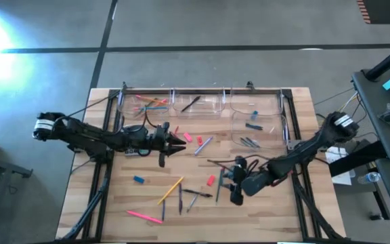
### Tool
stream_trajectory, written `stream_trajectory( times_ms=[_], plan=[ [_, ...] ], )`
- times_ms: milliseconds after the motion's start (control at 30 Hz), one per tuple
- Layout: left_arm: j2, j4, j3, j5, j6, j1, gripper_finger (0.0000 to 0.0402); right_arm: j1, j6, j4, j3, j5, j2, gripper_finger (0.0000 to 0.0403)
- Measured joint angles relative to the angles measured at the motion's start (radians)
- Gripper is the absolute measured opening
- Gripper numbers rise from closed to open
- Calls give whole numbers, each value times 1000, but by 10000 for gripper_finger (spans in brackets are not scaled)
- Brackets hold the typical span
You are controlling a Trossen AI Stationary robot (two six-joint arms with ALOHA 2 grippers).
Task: Sort crayons/erasers/pens/pencils in bins
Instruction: Put the orange eraser into the top right transparent bin
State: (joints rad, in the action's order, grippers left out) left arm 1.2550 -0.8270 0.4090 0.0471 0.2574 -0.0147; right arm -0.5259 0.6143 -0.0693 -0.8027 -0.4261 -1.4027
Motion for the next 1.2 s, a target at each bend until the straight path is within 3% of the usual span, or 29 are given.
stream_trajectory(
  times_ms=[200, 333, 533, 767, 1033, 1200],
  plan=[
    [36, -2, 23, 0, 1, 0, 83, 0, 60, 2, -63, 17, -107, 167],
    [37, -2, 28, 0, 1, 1, 83, 25, 111, -3, -97, 84, -167, 169],
    [26, -3, 28, 0, 1, 8, 83, 97, 116, -41, -148, 164, -248, 210],
    [24, -2, 28, 1, -1, 14, 83, 181, 108, -118, -197, 184, -269, 251],
    [24, -2, 30, 1, -1, 15, 83, 259, 153, -137, -198, 347, -328, 245],
    [24, -2, 30, 1, -1, 15, 83, 266, 157, -137, -208, 363, -361, 238]
  ],
)
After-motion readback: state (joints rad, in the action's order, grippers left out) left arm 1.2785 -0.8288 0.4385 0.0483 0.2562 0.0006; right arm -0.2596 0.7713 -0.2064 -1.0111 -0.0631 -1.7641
